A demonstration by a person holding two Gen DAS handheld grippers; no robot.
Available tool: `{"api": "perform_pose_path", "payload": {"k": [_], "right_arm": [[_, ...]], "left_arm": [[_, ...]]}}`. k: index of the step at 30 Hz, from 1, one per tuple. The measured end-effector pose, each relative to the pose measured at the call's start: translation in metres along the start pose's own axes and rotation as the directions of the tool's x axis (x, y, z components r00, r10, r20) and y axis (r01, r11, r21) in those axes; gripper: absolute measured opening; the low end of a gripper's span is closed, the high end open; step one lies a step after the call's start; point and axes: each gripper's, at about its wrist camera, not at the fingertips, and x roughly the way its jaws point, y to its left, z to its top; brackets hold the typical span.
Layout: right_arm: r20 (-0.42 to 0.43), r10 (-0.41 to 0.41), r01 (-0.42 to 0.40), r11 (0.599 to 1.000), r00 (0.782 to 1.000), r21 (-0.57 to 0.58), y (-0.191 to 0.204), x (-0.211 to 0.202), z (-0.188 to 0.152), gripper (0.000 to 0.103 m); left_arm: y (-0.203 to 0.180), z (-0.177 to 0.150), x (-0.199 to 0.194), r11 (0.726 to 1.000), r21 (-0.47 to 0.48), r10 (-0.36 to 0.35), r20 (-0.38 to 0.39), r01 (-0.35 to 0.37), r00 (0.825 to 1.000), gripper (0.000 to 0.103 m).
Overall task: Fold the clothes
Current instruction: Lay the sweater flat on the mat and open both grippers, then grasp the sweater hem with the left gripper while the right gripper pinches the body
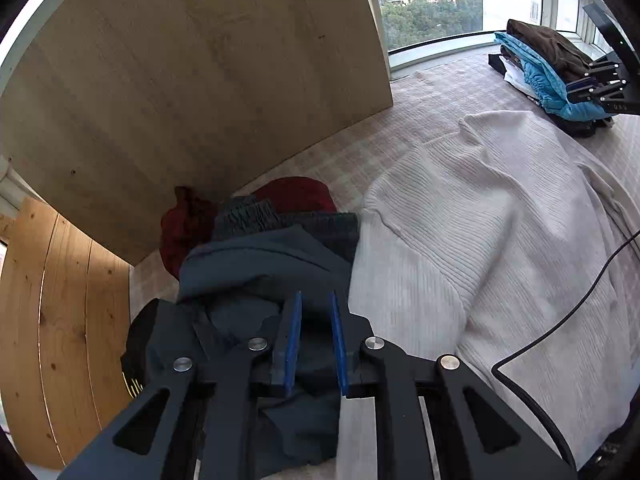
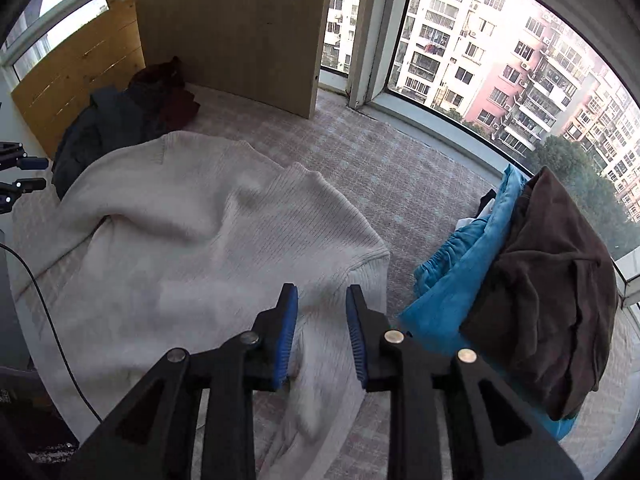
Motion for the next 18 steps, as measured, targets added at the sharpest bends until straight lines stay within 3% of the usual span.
{"api": "perform_pose_path", "payload": {"k": [2,5,9,11,13,16,18], "right_arm": [[0.019,0.068,-0.067,0.997,0.998,-0.049,0.033,-0.008,0.003,0.034],[0.049,0.200,-0.191,0.972,0.979,-0.139,0.092,0.002,0.025,0.039],[0.065,0.250,-0.225,0.938,0.966,-0.266,0.161,0.044,0.075,0.041],[0.074,0.218,-0.181,0.922,0.973,-0.341,0.188,0.075,0.104,0.041],[0.036,0.203,-0.175,0.910,0.979,-0.377,0.205,0.108,0.129,0.041],[-0.023,0.216,-0.204,0.879,0.976,-0.430,0.221,0.147,0.157,0.041],[-0.042,0.212,-0.205,0.848,0.976,-0.488,0.230,0.165,0.169,0.041]], "left_arm": [[-0.016,-0.050,-0.025,0.993,-0.071,-0.097,-0.002,0.097,0.995,0.032],[-0.050,-0.127,-0.046,0.965,-0.188,-0.193,-0.022,0.186,0.981,0.034],[-0.097,-0.196,-0.045,0.905,-0.339,-0.293,-0.056,0.258,0.954,0.034],[-0.112,-0.215,-0.042,0.904,-0.362,-0.276,-0.092,0.226,0.957,0.034],[-0.112,-0.231,-0.044,0.908,-0.387,-0.216,-0.100,0.163,0.971,0.034],[-0.086,-0.263,-0.052,0.849,-0.521,-0.168,-0.099,0.093,0.981,0.039],[-0.080,-0.280,-0.060,0.820,-0.566,-0.177,-0.108,0.085,0.978,0.039]]}}
